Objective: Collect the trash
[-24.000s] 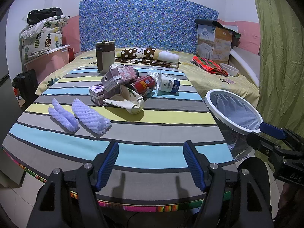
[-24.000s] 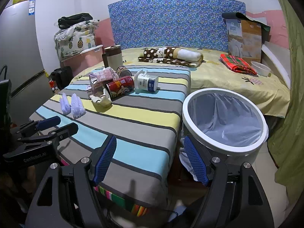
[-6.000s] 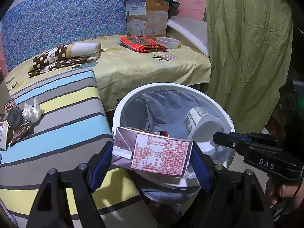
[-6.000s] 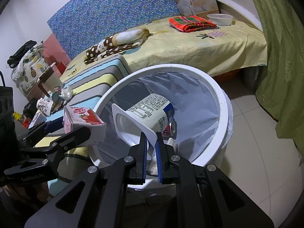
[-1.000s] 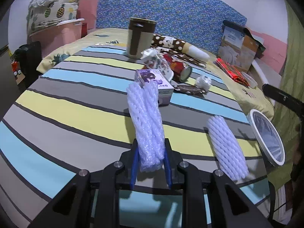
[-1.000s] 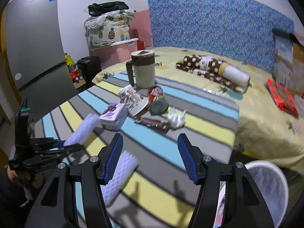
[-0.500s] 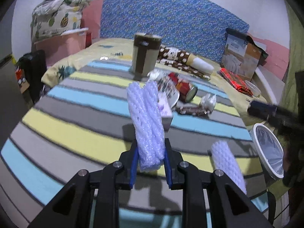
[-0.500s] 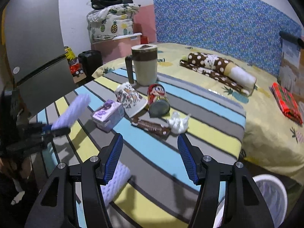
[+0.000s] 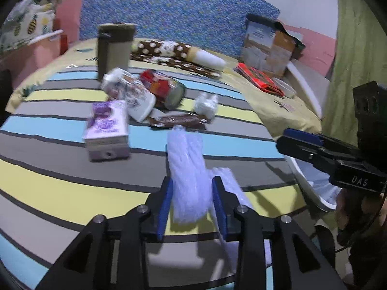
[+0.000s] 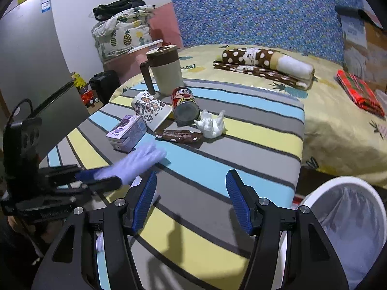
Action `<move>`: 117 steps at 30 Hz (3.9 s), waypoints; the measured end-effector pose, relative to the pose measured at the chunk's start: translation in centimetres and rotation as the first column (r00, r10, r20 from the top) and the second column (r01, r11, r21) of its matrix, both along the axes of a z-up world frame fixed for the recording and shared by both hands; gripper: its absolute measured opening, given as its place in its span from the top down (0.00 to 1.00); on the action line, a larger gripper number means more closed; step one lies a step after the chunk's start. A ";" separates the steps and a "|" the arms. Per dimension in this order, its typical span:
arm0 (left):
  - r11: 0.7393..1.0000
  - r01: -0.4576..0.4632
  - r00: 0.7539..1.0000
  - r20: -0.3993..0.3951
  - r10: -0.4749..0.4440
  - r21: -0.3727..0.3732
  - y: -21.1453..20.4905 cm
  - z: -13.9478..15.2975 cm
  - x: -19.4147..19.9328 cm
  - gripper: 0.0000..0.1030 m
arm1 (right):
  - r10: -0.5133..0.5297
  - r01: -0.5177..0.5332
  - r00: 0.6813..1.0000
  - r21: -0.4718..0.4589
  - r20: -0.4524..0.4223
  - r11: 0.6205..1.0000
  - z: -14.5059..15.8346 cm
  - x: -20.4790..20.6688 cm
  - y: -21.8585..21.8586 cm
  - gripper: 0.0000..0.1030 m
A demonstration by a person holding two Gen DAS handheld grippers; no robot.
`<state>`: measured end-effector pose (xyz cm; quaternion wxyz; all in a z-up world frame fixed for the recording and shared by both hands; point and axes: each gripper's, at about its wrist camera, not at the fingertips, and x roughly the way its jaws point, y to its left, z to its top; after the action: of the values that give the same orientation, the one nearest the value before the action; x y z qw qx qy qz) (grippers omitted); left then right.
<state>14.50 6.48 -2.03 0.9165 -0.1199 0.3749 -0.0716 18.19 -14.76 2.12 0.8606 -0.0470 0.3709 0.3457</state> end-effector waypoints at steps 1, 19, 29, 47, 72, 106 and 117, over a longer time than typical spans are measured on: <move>1.000 0.013 1.000 -0.002 -0.013 -0.013 -0.3 -0.1 0.1 0.59 | -0.003 0.003 1.000 0.005 -0.005 1.000 -0.1 0.0 -0.1 0.40; 0.976 -0.214 0.976 0.039 0.212 0.032 5.0 1.3 -1.1 0.38 | 0.088 -0.092 0.986 -0.023 -0.140 0.996 -3.0 -3.6 3.8 0.42; 0.966 -0.250 0.968 0.024 0.249 0.064 5.8 0.3 2.2 0.29 | 0.107 -0.114 0.982 -0.039 -0.158 0.993 -3.4 -3.4 3.4 0.78; 0.954 -0.280 0.954 -0.077 0.289 0.107 5.6 -1.5 4.3 0.44 | -0.031 0.034 0.991 0.027 -0.127 0.999 -2.3 -2.4 -1.4 0.84; 0.991 -0.076 0.994 0.083 0.067 0.106 -4.3 5.9 -1.3 0.45 | -0.256 0.257 0.966 0.124 -0.023 0.958 1.4 -4.6 -10.7 0.84; 0.909 0.411 0.911 -0.043 -0.409 0.064 -23.1 1.6 4.3 0.37 | -0.506 0.521 0.845 0.054 -0.175 0.852 -3.3 -3.0 -20.6 0.67; 0.932 0.361 0.932 -0.033 -0.360 0.041 -21.2 1.9 2.8 0.36 | -0.491 0.506 0.858 0.090 -0.148 0.858 -2.1 -3.9 -20.0 0.57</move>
<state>17.35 -14.72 -0.10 0.8856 -0.0287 0.4034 -0.2283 14.28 -34.76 0.01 0.8981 0.1260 0.3990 0.1357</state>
